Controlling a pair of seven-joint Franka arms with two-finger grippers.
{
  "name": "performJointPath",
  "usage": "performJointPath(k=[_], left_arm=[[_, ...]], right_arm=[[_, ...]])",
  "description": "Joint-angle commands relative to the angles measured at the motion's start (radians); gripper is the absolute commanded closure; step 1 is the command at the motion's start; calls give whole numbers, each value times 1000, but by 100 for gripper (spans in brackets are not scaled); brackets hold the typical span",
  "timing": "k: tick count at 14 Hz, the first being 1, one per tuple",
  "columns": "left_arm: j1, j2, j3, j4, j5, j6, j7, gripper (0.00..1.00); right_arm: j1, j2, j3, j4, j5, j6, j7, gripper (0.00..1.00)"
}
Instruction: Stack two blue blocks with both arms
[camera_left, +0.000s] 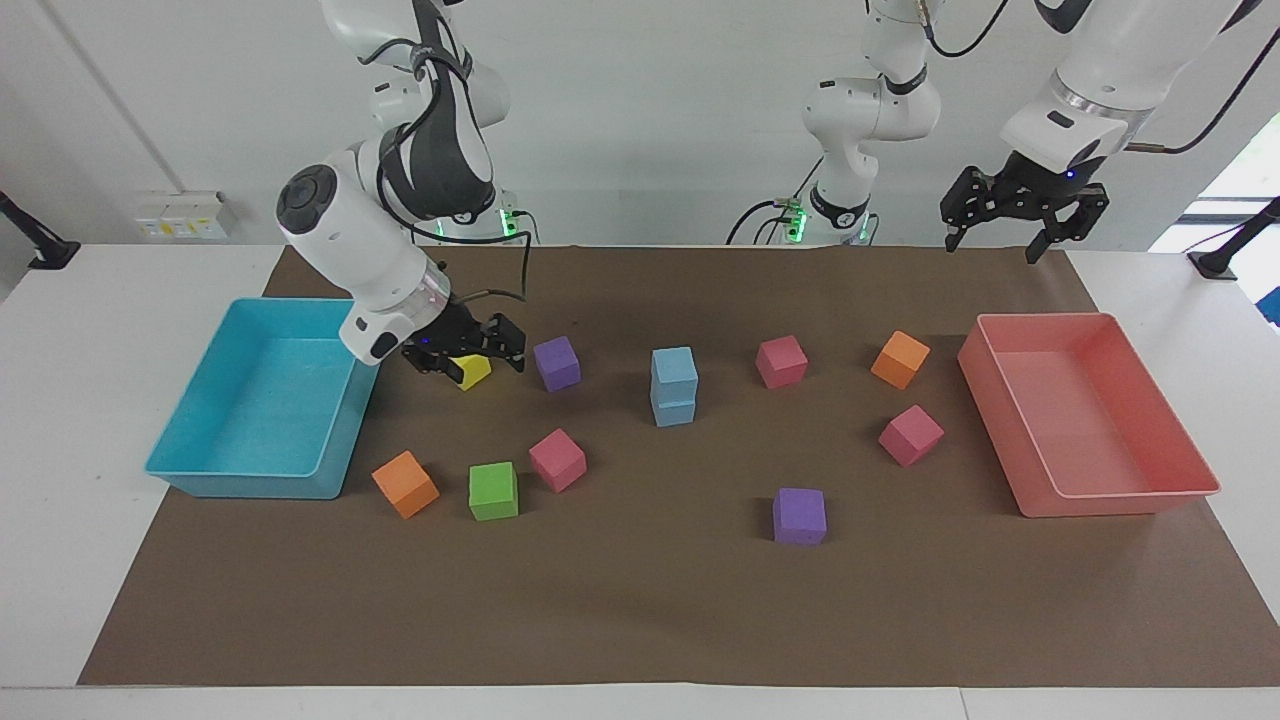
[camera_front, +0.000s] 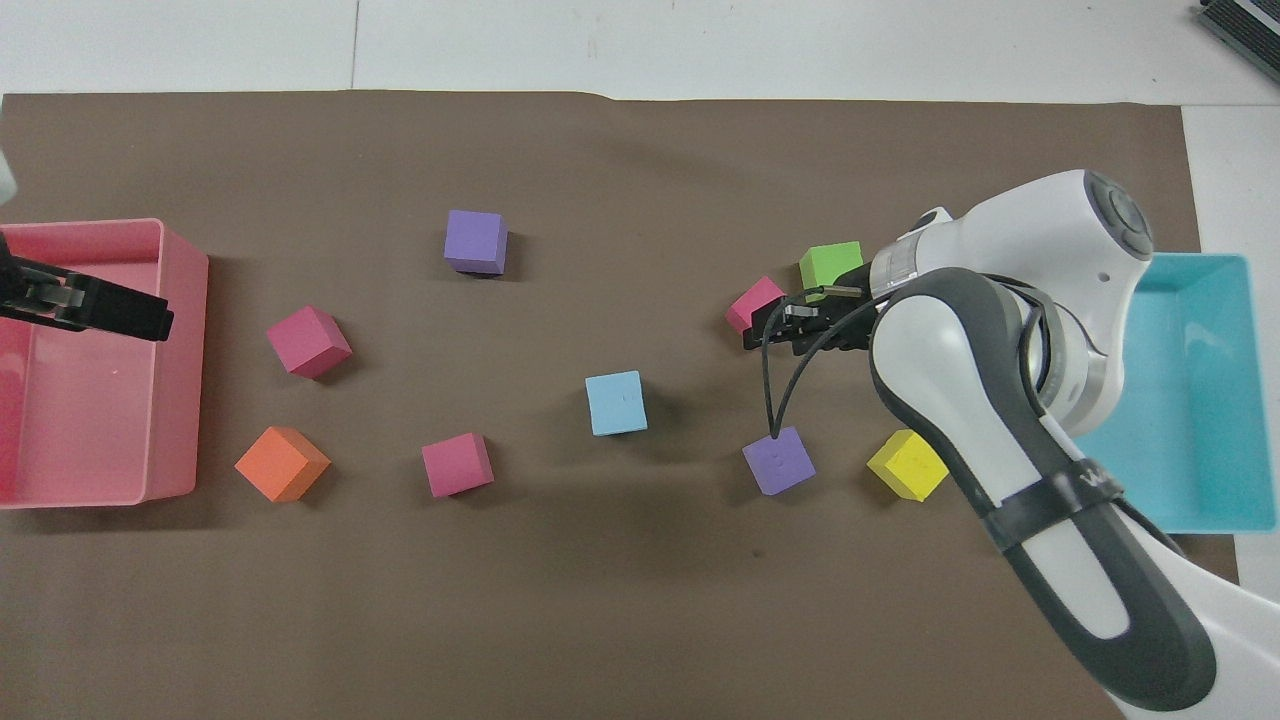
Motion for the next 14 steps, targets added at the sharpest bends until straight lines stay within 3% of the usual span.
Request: performJointPath(k=[1, 8, 14], left_arm=[[29, -21, -13, -53, -20, 19, 17, 0], [31, -23, -14, -52, -10, 12, 8, 0], [31, -23, -14, -52, -10, 12, 8, 0]], right_arm=[[-30, -32, 9, 11, -120, -62, 75, 0], [-133, -69, 10, -11, -253, -194, 187, 0], [-220, -113, 9, -14, -343, -178, 127, 0]])
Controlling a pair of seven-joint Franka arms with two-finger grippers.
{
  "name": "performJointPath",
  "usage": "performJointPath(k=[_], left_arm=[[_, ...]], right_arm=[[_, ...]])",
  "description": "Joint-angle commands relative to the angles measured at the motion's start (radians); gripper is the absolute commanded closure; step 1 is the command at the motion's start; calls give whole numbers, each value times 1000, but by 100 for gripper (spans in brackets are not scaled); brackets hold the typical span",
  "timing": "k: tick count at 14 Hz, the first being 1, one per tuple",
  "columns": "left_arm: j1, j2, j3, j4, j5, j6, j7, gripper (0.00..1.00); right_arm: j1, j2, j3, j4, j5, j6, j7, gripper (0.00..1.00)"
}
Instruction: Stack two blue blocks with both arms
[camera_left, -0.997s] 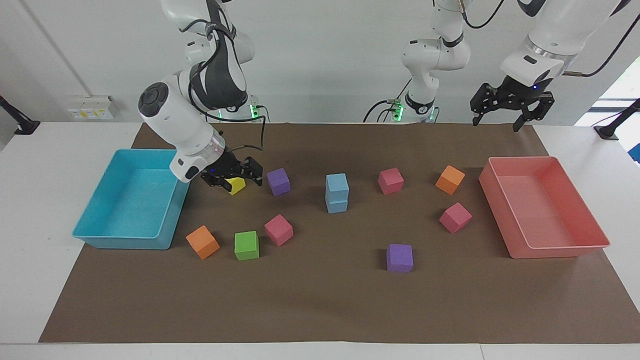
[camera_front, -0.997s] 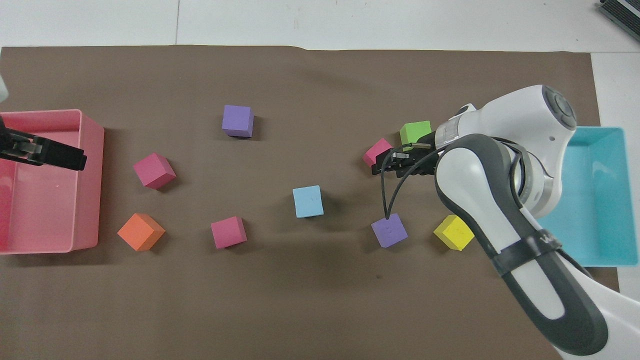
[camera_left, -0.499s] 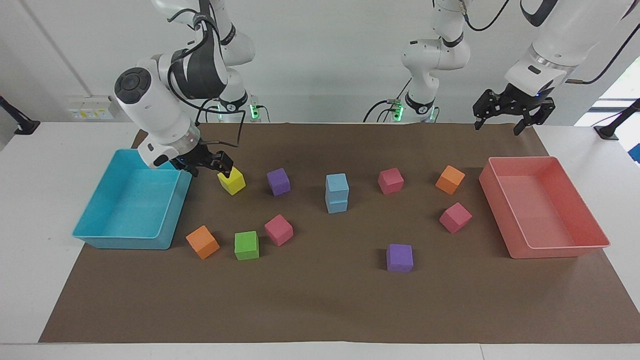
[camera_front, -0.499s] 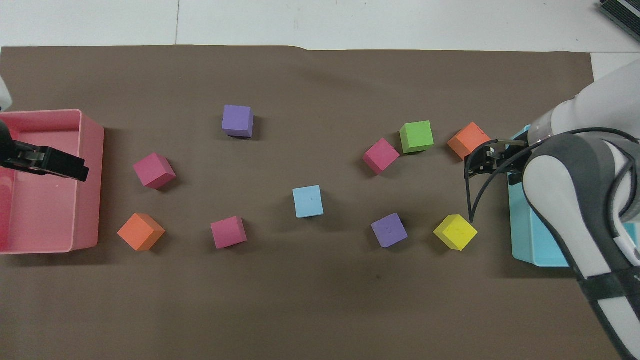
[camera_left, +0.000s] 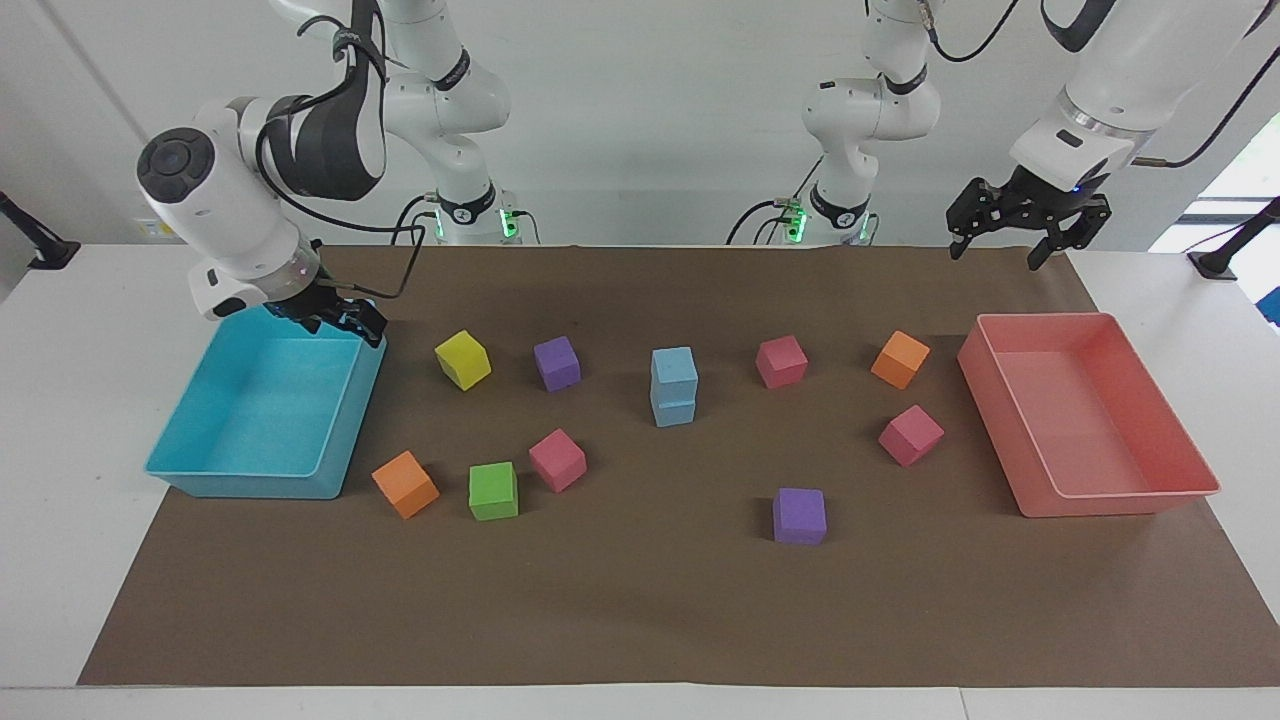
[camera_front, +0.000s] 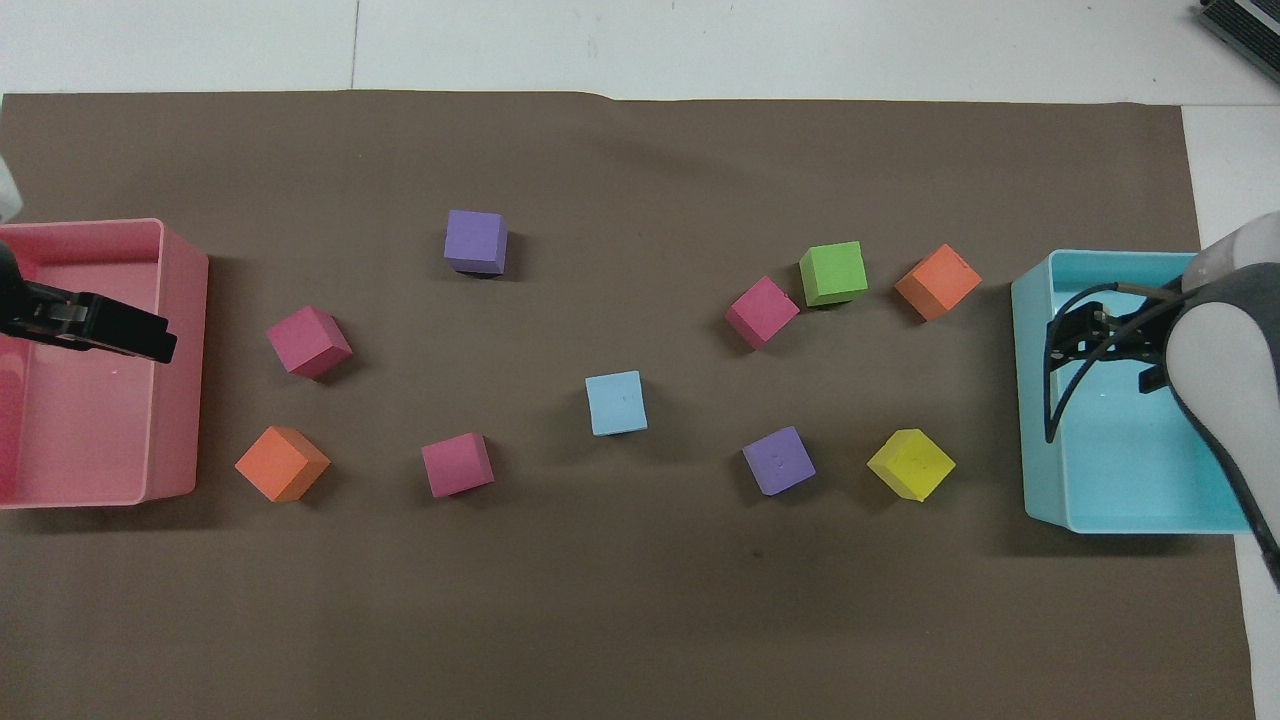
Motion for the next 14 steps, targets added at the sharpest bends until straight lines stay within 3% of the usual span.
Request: performJointPath(k=[1, 9, 14], left_arm=[[17, -21, -11, -25, -8, 12, 6, 0], [17, -21, -11, -25, -8, 12, 6, 0], [17, -21, -11, -25, -8, 10, 6, 0]], right_arm=[[-27, -54, 12, -18, -31, 11, -34, 0], [-19, -97, 27, 156, -31, -18, -188, 0], [-15, -97, 37, 294, -77, -116, -259, 0]])
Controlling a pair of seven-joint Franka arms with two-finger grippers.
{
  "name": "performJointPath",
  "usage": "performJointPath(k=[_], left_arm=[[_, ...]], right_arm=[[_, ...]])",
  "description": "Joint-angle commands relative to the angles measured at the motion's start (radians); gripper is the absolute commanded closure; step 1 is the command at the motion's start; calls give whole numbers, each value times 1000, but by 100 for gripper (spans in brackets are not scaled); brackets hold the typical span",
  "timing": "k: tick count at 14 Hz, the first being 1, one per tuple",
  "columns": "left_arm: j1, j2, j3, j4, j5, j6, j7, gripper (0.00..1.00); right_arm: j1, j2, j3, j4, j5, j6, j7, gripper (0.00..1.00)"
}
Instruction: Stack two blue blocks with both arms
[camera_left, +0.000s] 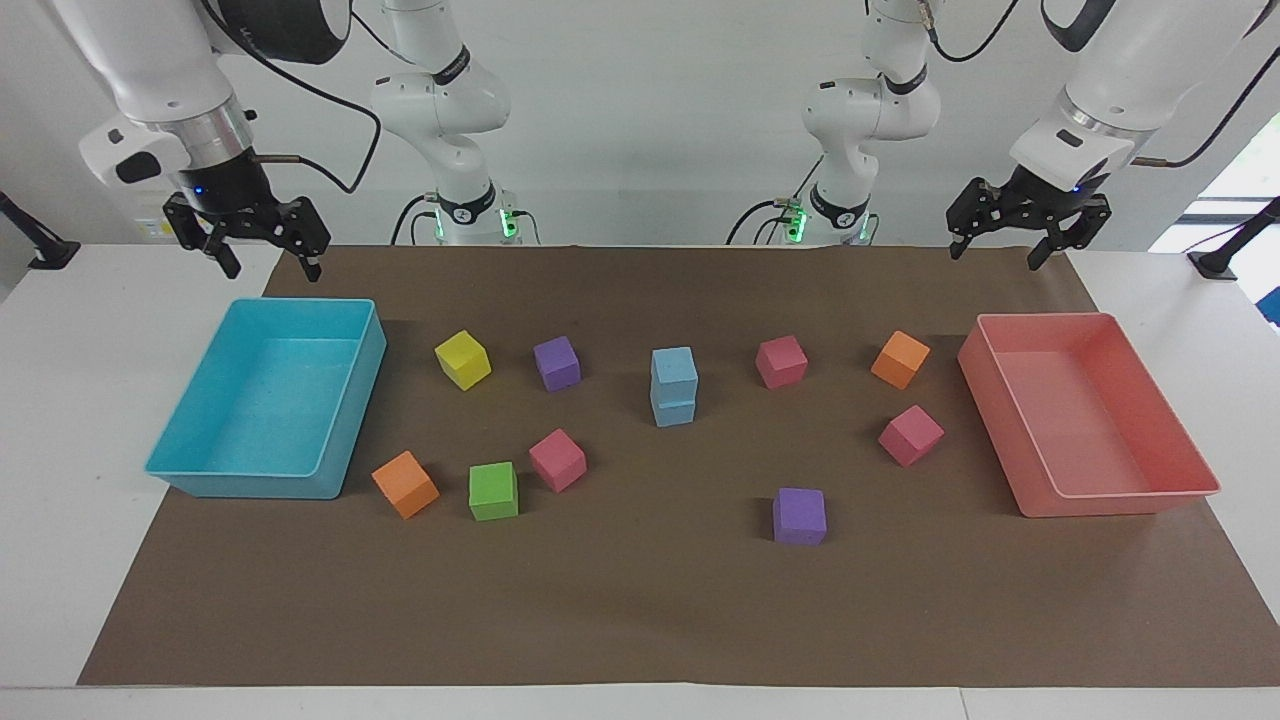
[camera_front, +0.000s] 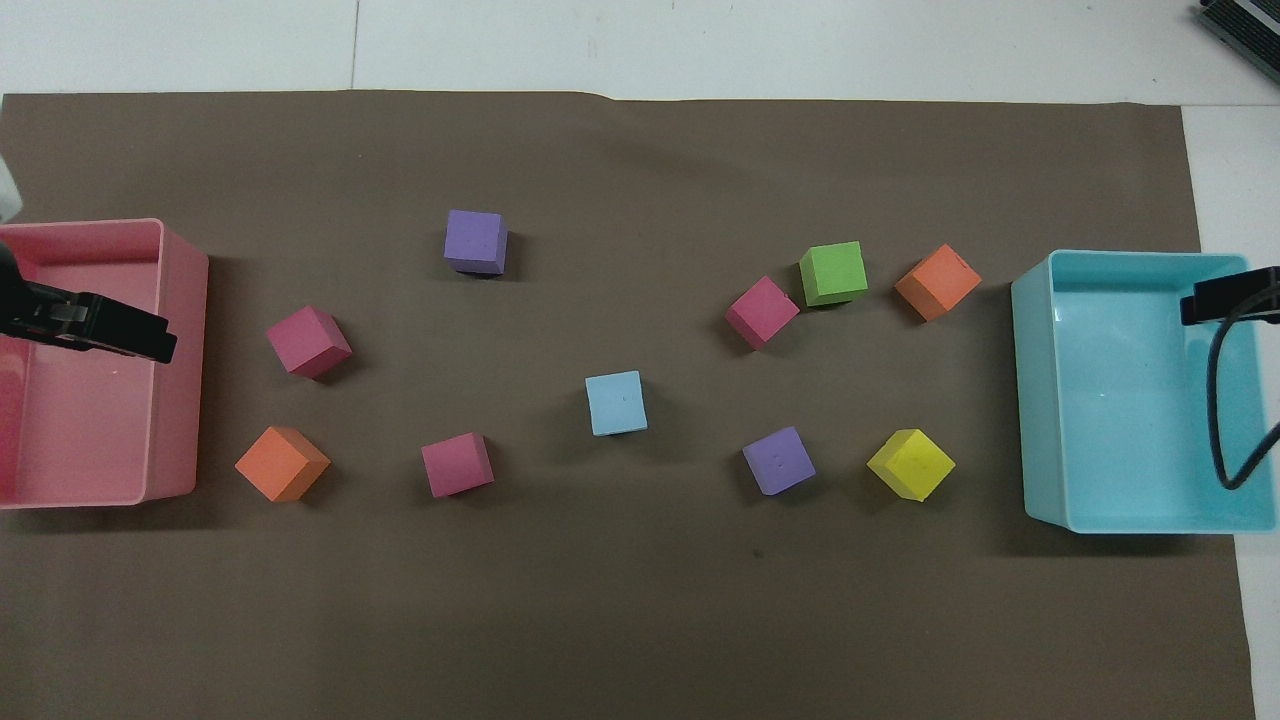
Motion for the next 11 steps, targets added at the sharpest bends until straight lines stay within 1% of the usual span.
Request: performJointPath(k=[1, 6, 7, 11], left_arm=[[17, -21, -11, -25, -8, 12, 6, 0], [17, -21, -11, -25, -8, 12, 6, 0], [17, -21, -11, -25, -8, 12, 6, 0], [17, -21, -11, -25, -8, 12, 6, 0]], right_arm=[[2, 14, 17, 78, -28, -52, -24, 0], [3, -26, 29, -23, -15, -34, -18, 0], [20, -37, 31, -40, -15, -38, -15, 0], [34, -46, 31, -49, -9, -54, -23, 0]])
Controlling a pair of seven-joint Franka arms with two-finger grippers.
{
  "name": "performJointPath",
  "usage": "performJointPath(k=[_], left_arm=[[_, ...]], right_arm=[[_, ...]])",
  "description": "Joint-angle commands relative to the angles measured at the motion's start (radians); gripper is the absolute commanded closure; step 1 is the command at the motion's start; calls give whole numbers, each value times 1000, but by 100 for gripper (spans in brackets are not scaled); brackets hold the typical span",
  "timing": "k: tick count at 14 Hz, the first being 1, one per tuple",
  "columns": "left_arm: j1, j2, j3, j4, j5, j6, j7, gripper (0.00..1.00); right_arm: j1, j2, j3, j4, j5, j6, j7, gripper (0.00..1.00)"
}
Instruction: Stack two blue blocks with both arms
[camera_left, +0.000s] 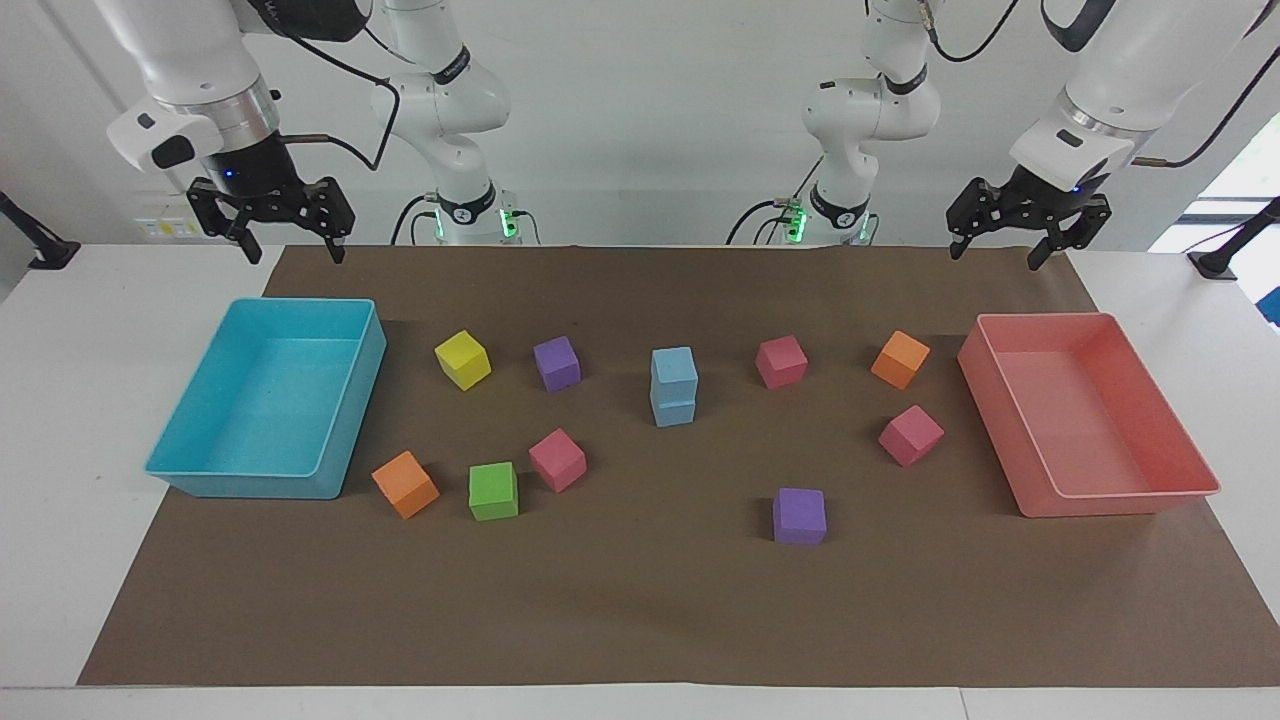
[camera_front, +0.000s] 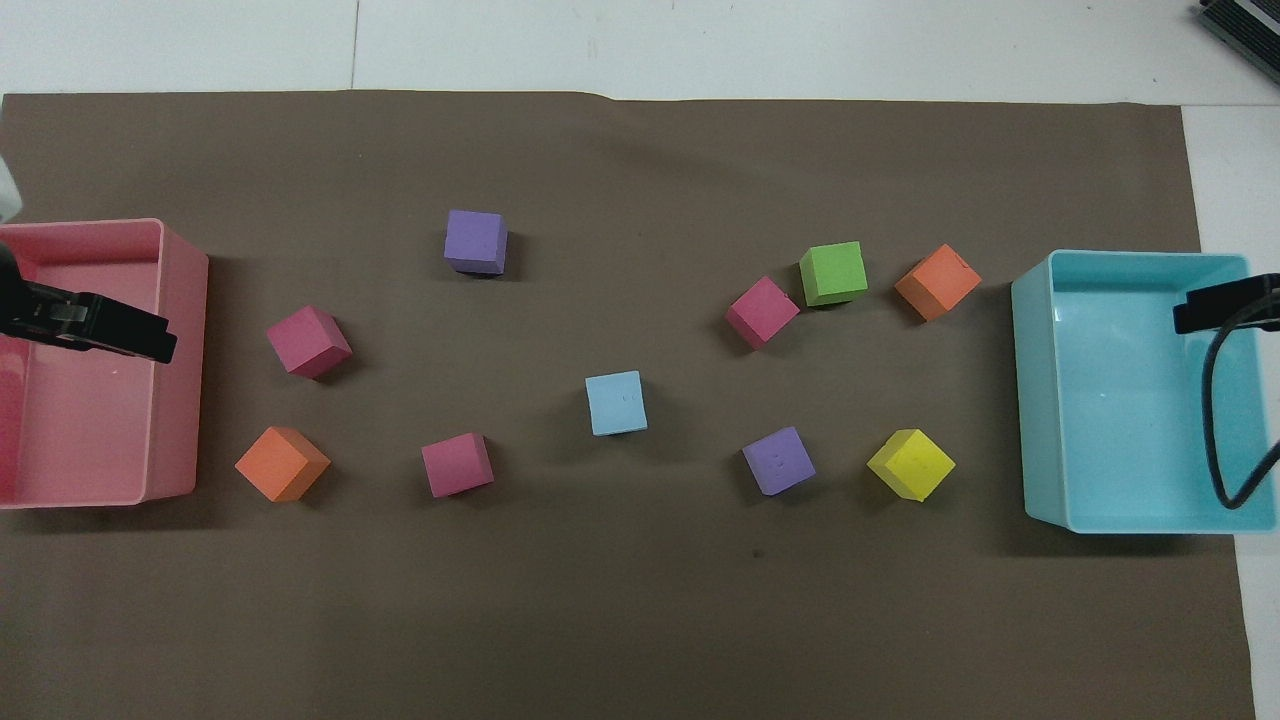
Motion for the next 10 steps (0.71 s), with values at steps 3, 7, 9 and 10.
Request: performJointPath(k=[3, 7, 9, 10], left_arm=[[17, -21, -11, -25, -8, 12, 6, 0], [17, -21, -11, -25, -8, 10, 6, 0], [19, -21, -11, -25, -8, 4, 6, 0], [19, -22, -11, -26, -8, 2, 6, 0]], right_arm=[[-6, -33, 2, -29, 42, -39, -3, 0], [-3, -35, 1, -34, 31, -41, -9, 0], [-1, -36, 1, -35, 25, -41, -9, 0], [0, -41, 2, -38, 19, -41, -11, 0]])
